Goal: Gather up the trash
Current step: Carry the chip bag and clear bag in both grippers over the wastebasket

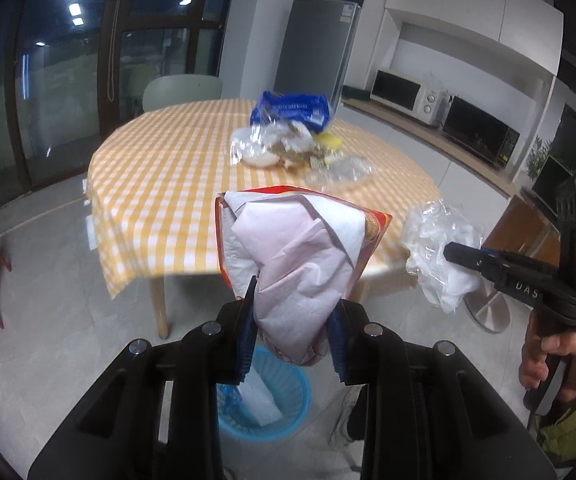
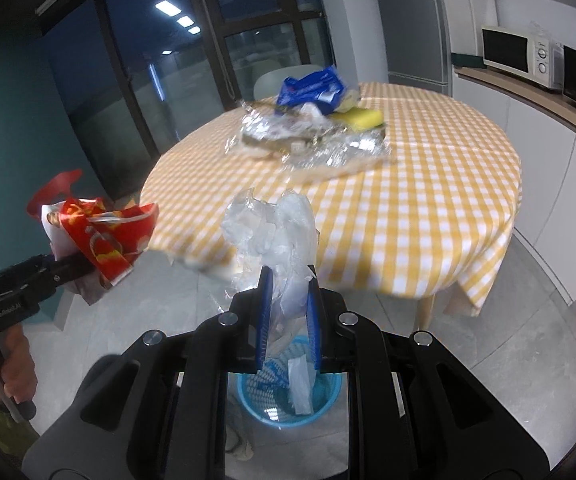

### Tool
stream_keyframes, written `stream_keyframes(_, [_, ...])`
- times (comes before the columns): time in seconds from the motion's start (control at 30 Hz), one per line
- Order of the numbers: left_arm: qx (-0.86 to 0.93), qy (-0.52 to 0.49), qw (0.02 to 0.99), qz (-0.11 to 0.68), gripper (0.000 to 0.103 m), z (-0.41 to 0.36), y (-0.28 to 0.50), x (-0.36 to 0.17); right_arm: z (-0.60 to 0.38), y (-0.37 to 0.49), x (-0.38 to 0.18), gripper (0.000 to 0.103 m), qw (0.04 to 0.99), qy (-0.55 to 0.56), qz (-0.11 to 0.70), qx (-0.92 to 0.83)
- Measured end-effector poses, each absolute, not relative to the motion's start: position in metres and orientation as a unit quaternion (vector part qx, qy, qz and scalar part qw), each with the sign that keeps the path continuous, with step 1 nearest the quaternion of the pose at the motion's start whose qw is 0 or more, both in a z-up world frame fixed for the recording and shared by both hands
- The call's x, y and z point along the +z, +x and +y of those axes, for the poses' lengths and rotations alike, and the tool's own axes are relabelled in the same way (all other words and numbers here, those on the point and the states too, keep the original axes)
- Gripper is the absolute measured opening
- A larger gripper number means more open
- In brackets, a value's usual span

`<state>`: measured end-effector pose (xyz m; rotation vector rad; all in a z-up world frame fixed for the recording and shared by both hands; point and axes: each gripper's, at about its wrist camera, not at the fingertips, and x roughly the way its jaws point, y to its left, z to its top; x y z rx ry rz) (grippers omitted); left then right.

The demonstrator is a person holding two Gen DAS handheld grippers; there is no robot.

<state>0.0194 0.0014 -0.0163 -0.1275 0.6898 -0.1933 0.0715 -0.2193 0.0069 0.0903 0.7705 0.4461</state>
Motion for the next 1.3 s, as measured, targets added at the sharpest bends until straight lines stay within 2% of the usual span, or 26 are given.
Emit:
stream_keyframes(0.43, [-0.091, -0.048, 0.912, 0.398, 0.030, -0.002, -0.001, -0.076, -0.207, 0.036, -0.026, 0.016, 0.887, 0.022, 0.400, 0.229])
stream_keyframes(1.3, [-0.063, -0.053, 0.870, 0.487, 0.030, 0.000, 0.034, -0.187, -0.189, 0.049, -0.153, 0.017, 0.840, 0.013, 0.499, 0.212])
